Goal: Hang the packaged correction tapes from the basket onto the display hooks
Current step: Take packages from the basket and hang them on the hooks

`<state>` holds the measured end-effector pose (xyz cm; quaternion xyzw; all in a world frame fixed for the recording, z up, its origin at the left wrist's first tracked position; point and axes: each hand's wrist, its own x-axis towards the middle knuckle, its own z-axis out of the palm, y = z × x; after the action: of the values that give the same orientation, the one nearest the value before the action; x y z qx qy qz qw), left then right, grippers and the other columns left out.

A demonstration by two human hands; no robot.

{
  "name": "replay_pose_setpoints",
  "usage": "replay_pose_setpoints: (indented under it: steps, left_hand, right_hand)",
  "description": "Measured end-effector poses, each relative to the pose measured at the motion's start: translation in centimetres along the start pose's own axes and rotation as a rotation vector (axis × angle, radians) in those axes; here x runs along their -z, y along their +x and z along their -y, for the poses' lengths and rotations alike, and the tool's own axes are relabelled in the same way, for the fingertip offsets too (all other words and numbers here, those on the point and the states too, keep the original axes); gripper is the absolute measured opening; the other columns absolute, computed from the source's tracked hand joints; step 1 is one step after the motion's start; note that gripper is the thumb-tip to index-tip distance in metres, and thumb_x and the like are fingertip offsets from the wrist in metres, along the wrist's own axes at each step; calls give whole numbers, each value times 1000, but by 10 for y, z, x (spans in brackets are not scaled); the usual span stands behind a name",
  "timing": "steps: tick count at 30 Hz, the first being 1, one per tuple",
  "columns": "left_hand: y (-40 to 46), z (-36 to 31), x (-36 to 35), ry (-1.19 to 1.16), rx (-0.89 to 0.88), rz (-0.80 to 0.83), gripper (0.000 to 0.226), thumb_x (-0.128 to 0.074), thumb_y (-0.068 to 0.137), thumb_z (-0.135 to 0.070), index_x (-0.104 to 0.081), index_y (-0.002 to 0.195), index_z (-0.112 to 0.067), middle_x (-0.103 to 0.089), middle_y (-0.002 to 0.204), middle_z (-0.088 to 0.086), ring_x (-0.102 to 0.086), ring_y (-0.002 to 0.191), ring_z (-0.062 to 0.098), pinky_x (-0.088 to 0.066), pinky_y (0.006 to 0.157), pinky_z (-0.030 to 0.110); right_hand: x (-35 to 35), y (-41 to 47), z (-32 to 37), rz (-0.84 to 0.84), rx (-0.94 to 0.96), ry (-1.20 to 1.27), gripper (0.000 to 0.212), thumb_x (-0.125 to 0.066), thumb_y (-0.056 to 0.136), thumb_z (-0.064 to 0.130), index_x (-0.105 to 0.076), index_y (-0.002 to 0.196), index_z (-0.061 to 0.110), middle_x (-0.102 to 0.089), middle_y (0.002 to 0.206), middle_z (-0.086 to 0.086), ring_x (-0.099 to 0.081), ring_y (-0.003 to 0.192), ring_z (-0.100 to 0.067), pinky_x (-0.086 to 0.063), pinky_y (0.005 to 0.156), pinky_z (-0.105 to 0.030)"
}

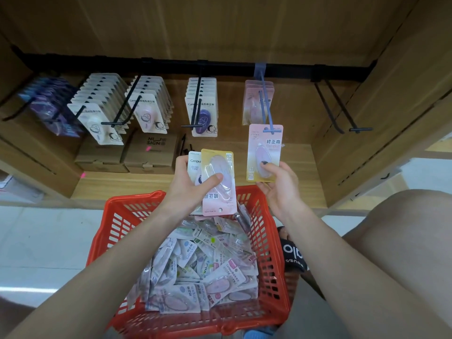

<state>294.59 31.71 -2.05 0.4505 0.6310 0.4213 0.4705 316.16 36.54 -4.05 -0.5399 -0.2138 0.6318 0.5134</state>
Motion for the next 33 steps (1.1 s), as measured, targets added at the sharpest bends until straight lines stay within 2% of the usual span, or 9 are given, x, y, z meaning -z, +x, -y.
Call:
replay_pose_setpoints:
  steps: [3, 8, 11, 16, 21, 23, 26, 30, 33]
  left_hand:
    - [2, 0, -3, 2, -3, -2, 54, -86, 82, -41, -43, 115, -45, -72, 101, -21, -71, 92, -3, -56, 78, 27]
    - [1, 1, -5, -22, -15, 16, 57, -89, 81, -36, -44, 116, -43, -70, 113, -11, -72, 97, 1, -59, 86, 34]
    - [-1, 2, -4, -29, -25, 26, 57, -88, 82, -34, -43, 116, -42, -70, 116, -8, -72, 100, 4, -59, 81, 27]
    - [-5, -1, -2, -26, -37, 31, 54, -86, 83, -39, -43, 117, -43, -70, 113, -9, -72, 96, 0, -56, 72, 16]
    - [-7, -4, 1, -52, -29, 32, 53, -85, 83, -43, -44, 117, -44, -72, 107, -14, -74, 95, 2, -57, 72, 18]
    - [-7, -4, 1, -64, -25, 31, 54, -85, 83, -43, -44, 117, -43, -73, 108, -13, -74, 96, 3, -58, 78, 23]
    - [-6, -3, 1, -61, -28, 21, 54, -86, 83, -42, -44, 117, -42, -73, 106, -15, -73, 96, 1, -56, 79, 25]
    - [-9, 2, -1, -57, -27, -7, 55, -86, 83, -44, -43, 116, -41, -70, 99, -29, -72, 94, -3, -56, 74, 19]
    - [-11, 5, -2, -51, -24, -51, 56, -87, 80, -46, -44, 114, -39, -70, 97, -30, -72, 90, -5, -55, 70, 17]
  right_hand:
    - [-5, 11, 1, -95, 20, -48, 11, -76, 92, 11, -65, 94, 13, -78, 111, -8, -74, 107, -25, -60, 87, -33]
    - [-32, 49, 21, -141, -56, 19, 44, -82, 90, 15, -49, 119, 13, -65, 122, -7, -65, 115, -25, -58, 102, -36]
    - [-50, 70, 37, -158, -104, 17, 41, -82, 90, 14, -53, 119, 11, -64, 128, -9, -65, 119, -27, -58, 103, -37]
    - [-65, 89, 53, -67, -132, 20, 49, -80, 92, 12, -55, 134, 8, -63, 105, -4, -62, 112, -27, -56, 104, -39]
    - [-60, 96, 60, 1, -193, 4, 16, -76, 94, 9, -62, 103, 13, -54, 124, -15, -59, 128, -37, -51, 111, -44]
    - [-56, 94, 58, -44, -227, -70, 19, -77, 92, 10, -62, 104, 14, -53, 121, -13, -62, 123, -36, -54, 106, -42]
    - [-46, 76, 41, -82, -246, -260, 46, -78, 91, 20, -57, 132, 15, -54, 131, -12, -66, 109, -29, -56, 104, -40]
    - [-41, 24, 21, 36, -271, -120, 26, -71, 96, 26, -60, 115, 12, -67, 112, -14, -71, 94, -26, -60, 80, -37]
    - [-35, -16, 10, 258, -285, -246, 27, -70, 95, 34, -66, 114, 14, -76, 101, -10, -76, 84, -20, -58, 72, -32]
